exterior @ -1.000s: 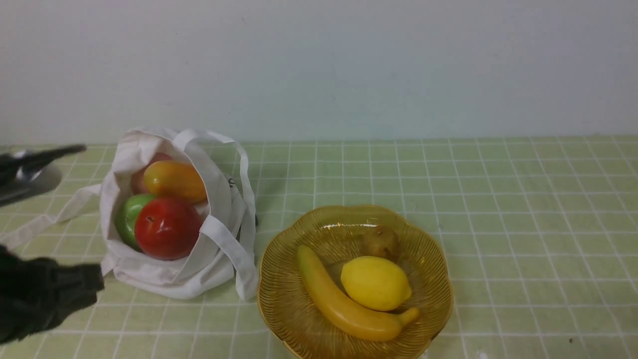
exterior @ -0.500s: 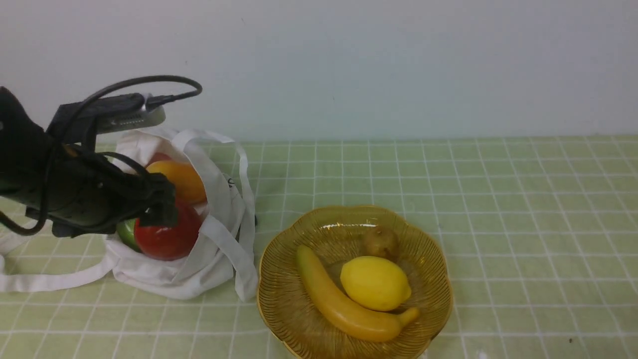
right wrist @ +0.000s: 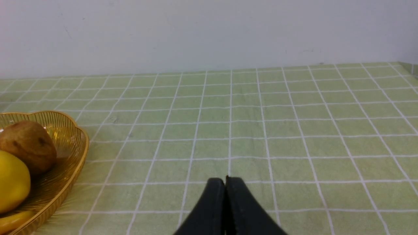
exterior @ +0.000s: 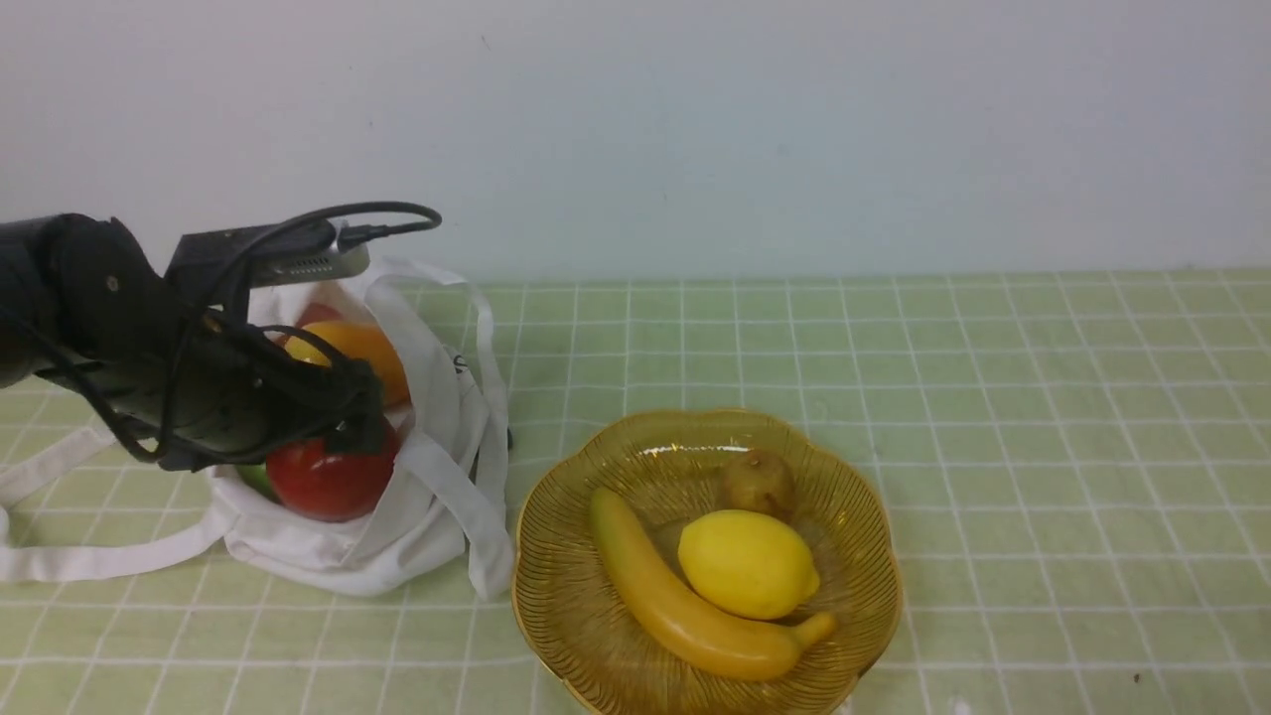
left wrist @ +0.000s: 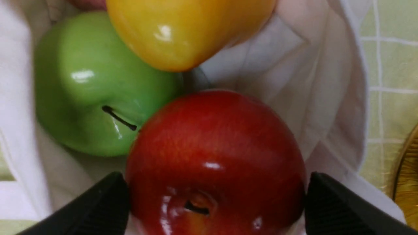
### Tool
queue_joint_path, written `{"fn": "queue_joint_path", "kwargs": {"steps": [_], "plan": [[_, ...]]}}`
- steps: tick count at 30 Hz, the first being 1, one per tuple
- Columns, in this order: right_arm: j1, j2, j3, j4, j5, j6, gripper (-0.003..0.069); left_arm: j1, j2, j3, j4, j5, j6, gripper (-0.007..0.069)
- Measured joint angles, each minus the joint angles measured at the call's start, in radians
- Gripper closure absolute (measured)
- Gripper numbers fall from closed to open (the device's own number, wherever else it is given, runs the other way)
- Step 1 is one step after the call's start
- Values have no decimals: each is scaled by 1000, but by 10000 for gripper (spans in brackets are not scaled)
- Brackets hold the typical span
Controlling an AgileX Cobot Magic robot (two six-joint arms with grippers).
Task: Take the fruit out of the bag on the green coffee tablecloth and place them on the plate.
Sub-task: 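Reach into the white bag and grasp the apple with the left gripper, then place the held apple onto the plate with the left gripper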
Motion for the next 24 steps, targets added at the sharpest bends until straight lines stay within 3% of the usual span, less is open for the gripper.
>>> {"fn": "queue_joint_path", "kwargs": {"steps": [5,12,24], "plan": [[0,0,0,0,0,0,674,0,25,-2,-1,-17,-12,34],[0,0,0,0,0,0,674,0,1,-2,0,-10,-14,34],[0,0,0,0,0,0,674,0,-261,-2,44,68,-14,34]]}}
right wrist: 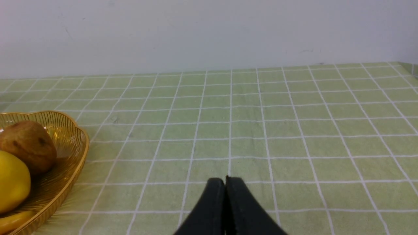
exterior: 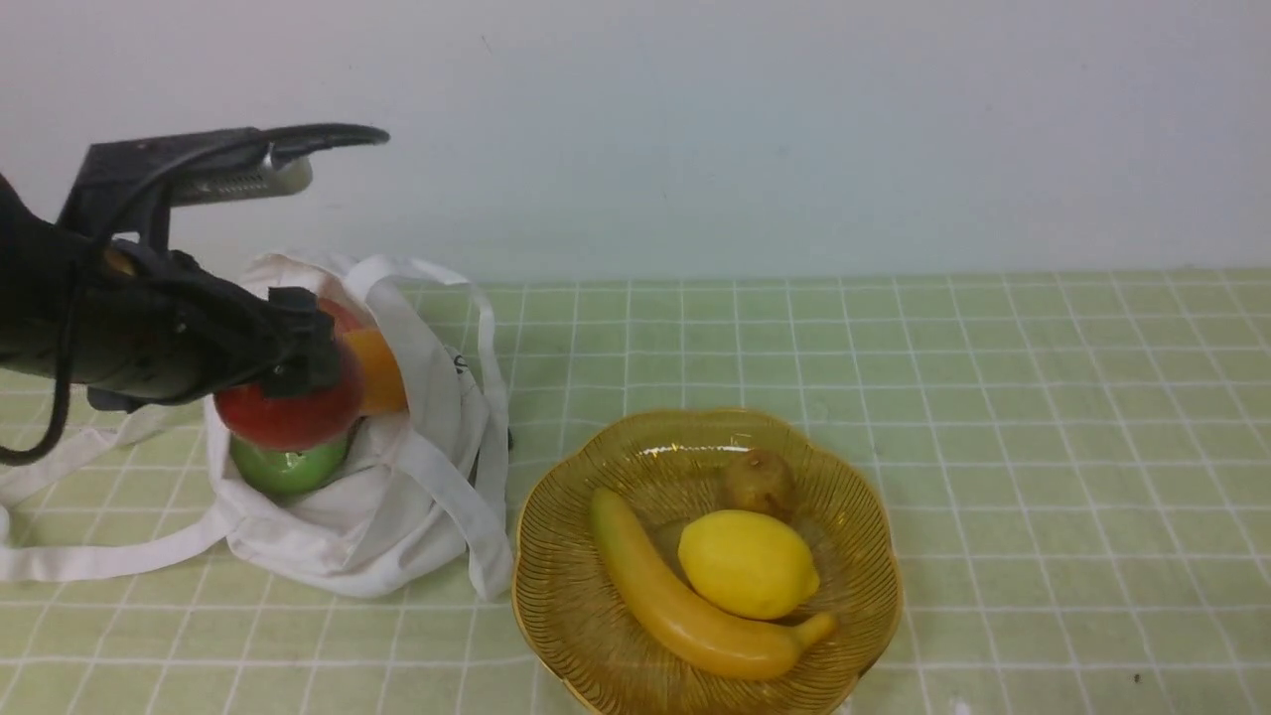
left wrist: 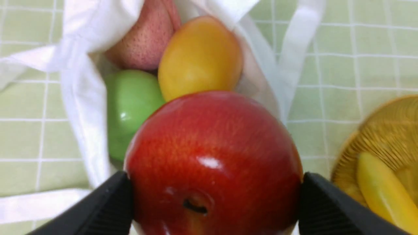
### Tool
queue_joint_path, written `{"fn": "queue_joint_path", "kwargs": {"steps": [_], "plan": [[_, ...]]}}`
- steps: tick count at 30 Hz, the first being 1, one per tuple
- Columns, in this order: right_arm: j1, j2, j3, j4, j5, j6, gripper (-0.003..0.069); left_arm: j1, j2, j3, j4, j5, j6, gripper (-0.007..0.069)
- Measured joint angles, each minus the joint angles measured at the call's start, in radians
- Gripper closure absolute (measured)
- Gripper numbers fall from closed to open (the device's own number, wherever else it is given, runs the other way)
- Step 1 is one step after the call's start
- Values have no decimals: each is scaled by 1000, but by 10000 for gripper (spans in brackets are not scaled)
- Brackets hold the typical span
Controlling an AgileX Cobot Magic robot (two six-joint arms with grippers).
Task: Take the fruit out of the bag on the green coffee tablecloth and place them on the plate.
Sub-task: 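Place the held apple onto the plate with the left gripper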
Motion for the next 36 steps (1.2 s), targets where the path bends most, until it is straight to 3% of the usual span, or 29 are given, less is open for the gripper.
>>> {"fn": "queue_joint_path", "kwargs": {"steps": [6,10,13,16,19,24,36], "plan": [[0,0,0,0,0,0,674,0,-162,0,15,114,-22,34],[0,0,0,0,0,0,674,-4,-215,-39,-73,230,-23,34],[0,0,0,0,0,0,674,-37,-209,-71,-119,292,0,34],[0,0,0,0,0,0,674,-131,-166,-106,-163,336,28,34],[0,0,0,0,0,0,674,-256,-71,-141,-169,338,35,34],[0,0,0,0,0,0,674,-378,112,-209,-130,302,35,34],[0,0,0,0,0,-1,674,-432,438,-386,-88,139,35,34]]}}
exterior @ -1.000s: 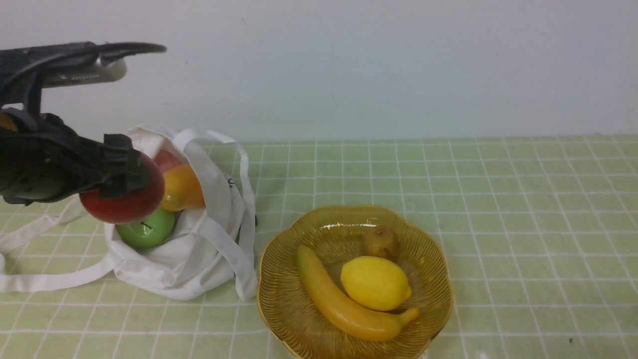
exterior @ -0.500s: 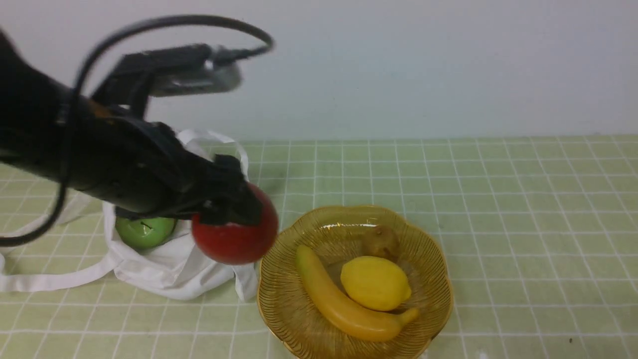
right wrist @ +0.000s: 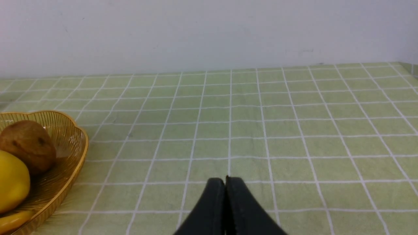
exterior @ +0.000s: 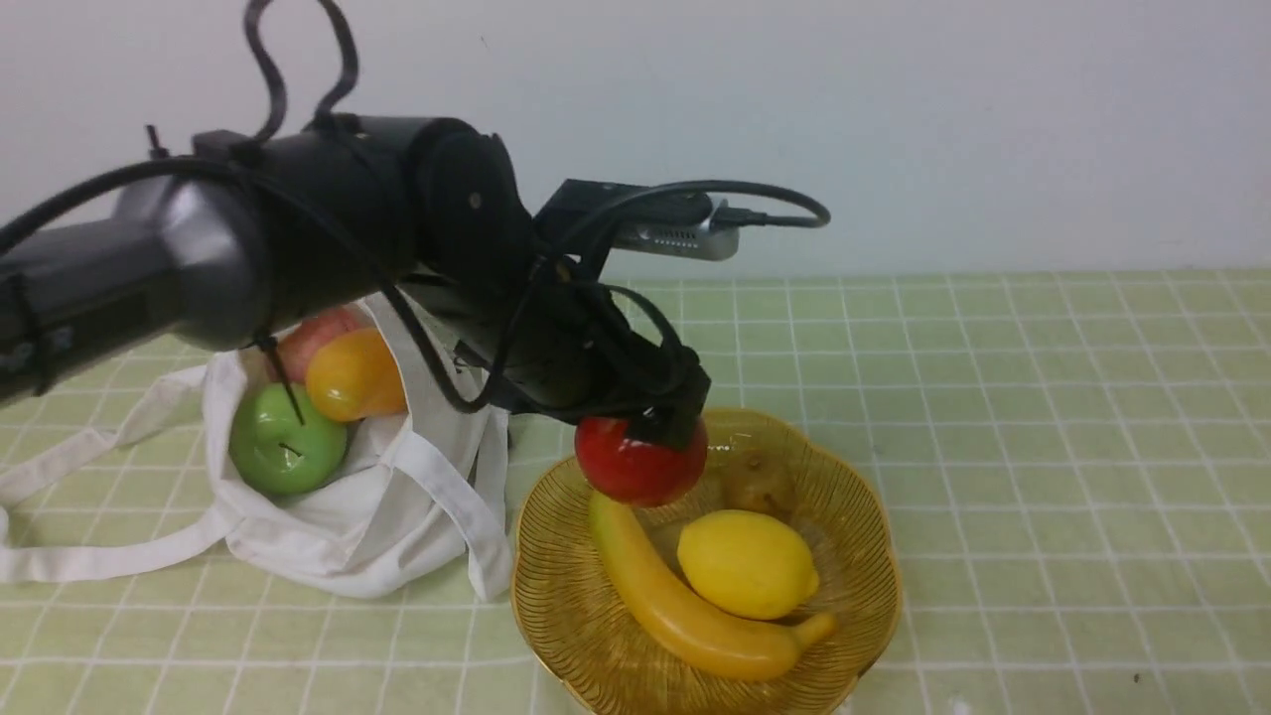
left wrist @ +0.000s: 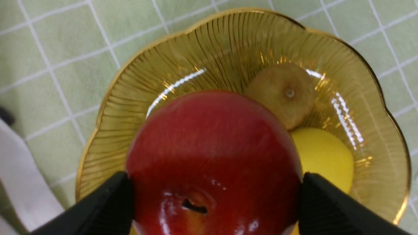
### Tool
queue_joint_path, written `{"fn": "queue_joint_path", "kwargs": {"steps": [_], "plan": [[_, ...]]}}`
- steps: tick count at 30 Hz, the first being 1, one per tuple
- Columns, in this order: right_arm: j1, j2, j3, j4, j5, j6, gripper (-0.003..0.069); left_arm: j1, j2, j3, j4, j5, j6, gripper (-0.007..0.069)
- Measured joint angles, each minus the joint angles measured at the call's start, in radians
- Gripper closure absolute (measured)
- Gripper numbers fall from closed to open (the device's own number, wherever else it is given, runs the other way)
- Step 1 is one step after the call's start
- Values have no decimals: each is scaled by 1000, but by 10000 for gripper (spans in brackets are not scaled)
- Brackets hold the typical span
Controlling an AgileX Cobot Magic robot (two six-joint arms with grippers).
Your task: Take the fruit out of the bag on the green coffee tablecloth and place them on the plate.
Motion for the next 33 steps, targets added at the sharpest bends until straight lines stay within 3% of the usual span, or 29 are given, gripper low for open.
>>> {"fn": "queue_joint_path", "kwargs": {"steps": [4,10,16,22,23,25,27,28,29,30,31,33], "plan": [[0,0,0,0,0,0,674,-2,47,-13,1,-14,8,27],[0,0,0,0,0,0,674,-2,77,-13,3,-16,29,-56],[0,0,0,0,0,0,674,-2,68,-37,4,1,35,-60],[0,0,0,0,0,0,674,-2,12,-146,16,157,20,-14],[0,0,0,0,0,0,674,-2,0,-168,24,195,15,15],[0,0,0,0,0,0,674,-2,-38,-254,61,308,1,171],[0,0,0,0,0,0,674,-2,-56,-285,75,357,-1,256],[0,0,0,0,0,0,674,-2,-93,-329,98,428,-1,379],[0,0,0,0,0,0,674,-3,-119,-350,113,445,2,455],[0,0,0,0,0,0,674,-3,-124,-355,121,447,2,470],[0,0,0,0,0,0,674,-3,-183,-365,146,461,4,568],[0,0,0,0,0,0,674,-4,-244,-362,167,467,3,606]]}}
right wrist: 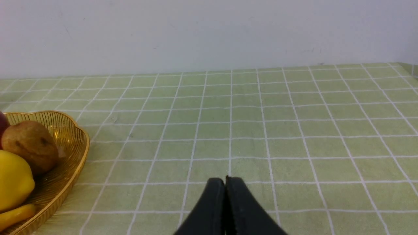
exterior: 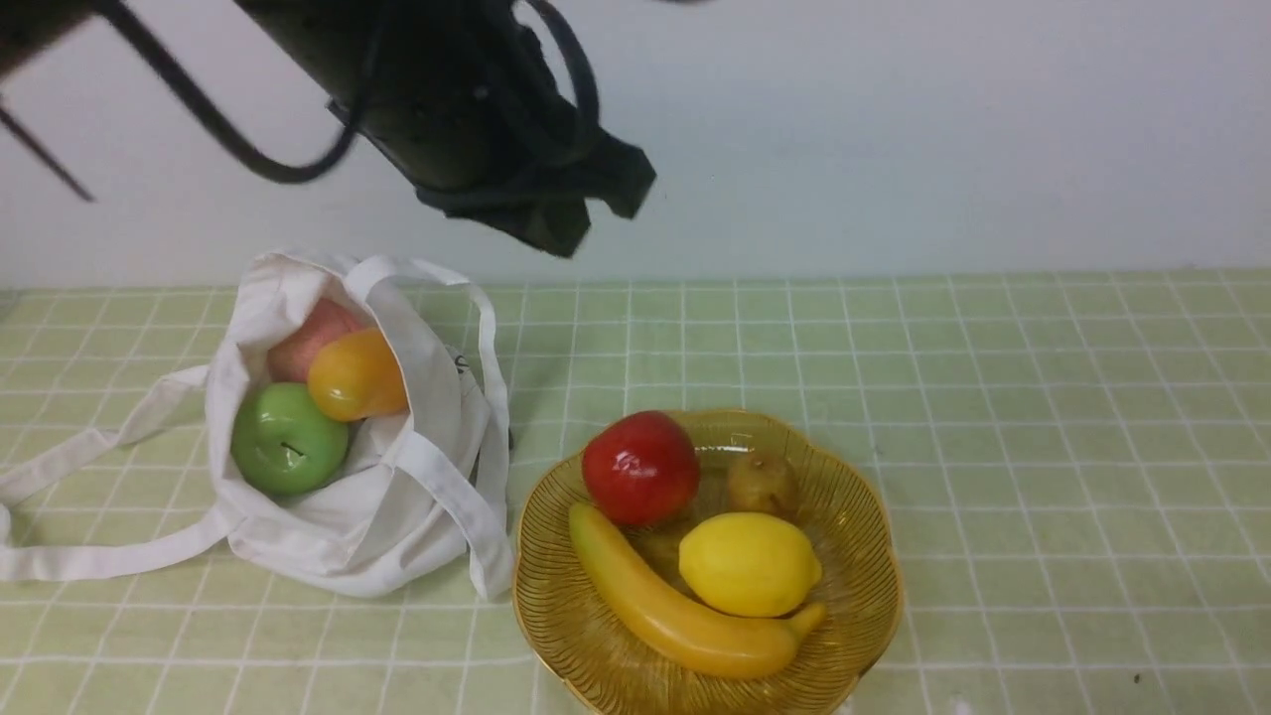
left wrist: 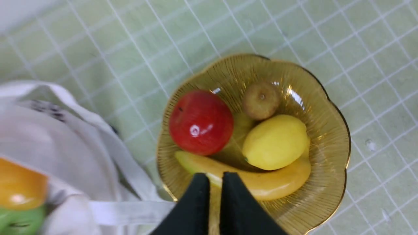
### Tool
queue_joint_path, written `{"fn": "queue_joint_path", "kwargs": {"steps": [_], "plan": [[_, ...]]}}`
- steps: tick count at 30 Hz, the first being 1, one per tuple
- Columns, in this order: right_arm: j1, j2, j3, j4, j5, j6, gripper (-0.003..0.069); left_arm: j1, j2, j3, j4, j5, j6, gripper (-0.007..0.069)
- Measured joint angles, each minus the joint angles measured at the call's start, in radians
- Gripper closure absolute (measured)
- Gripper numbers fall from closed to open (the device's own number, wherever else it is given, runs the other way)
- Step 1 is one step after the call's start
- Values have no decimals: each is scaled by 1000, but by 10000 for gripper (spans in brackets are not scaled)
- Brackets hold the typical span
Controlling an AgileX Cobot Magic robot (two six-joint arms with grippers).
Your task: Take the fruit out of the bag on the green coffee tablecloth and place them on the plate.
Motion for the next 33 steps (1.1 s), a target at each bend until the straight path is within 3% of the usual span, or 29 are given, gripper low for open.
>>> {"fn": "queue_joint_path", "kwargs": {"steps": [5,10,11,12,17,18,22,26,33], "plan": [[0,0,0,0,0,0,674,0,-176,102,25,6,-4,631],[0,0,0,0,0,0,674,0,-447,426,31,-42,-12,632],[0,0,0,0,0,0,674,0,-563,564,31,-173,-12,632],[0,0,0,0,0,0,674,0,-576,582,31,-173,-14,632],[0,0,0,0,0,0,674,0,-885,1057,34,-620,-91,632],[0,0,0,0,0,0,674,0,-896,1057,34,-637,-95,632],[0,0,0,0,0,0,674,0,-1105,1397,38,-979,-122,632],[0,0,0,0,0,0,674,0,-1205,1548,38,-1094,-126,632],[0,0,0,0,0,0,674,0,-1254,1718,37,-1113,-127,632]]}}
